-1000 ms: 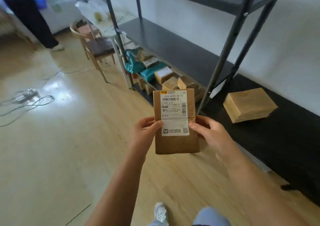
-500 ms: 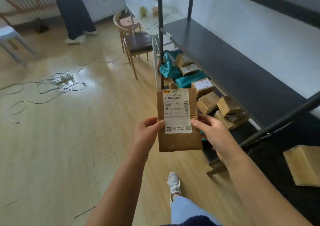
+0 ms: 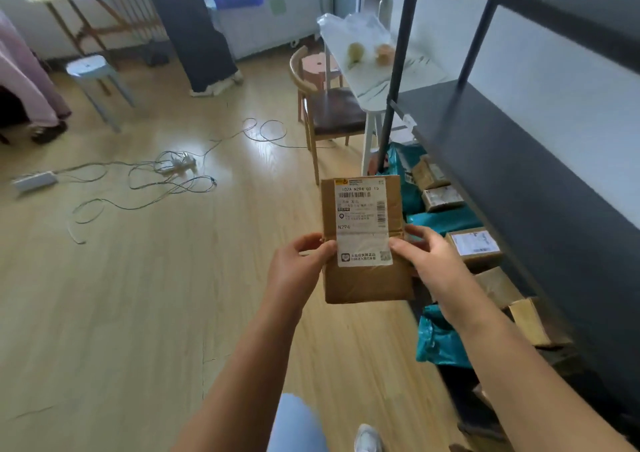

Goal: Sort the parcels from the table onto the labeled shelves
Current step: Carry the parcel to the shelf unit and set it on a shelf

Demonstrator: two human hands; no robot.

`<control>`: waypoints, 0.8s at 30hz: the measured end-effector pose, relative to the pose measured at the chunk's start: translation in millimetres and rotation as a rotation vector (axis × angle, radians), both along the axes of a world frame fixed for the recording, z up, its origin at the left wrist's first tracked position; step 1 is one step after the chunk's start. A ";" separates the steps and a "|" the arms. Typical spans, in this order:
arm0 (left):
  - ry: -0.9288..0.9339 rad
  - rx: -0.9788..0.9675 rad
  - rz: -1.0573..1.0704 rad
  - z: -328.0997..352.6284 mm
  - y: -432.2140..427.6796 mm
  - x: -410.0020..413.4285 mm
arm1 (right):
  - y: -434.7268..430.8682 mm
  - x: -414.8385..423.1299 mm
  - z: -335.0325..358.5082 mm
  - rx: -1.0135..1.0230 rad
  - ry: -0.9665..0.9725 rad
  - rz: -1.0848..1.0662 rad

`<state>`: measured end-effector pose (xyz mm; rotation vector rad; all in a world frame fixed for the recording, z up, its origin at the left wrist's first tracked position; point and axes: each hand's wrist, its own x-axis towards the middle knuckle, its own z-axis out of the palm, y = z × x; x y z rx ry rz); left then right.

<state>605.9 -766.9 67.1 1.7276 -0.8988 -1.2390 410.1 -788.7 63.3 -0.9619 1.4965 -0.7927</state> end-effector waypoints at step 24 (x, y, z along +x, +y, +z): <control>0.063 -0.183 -0.519 61.1 -378.5 89.0 | -268.9 110.4 69.0 -0.260 0.172 -0.542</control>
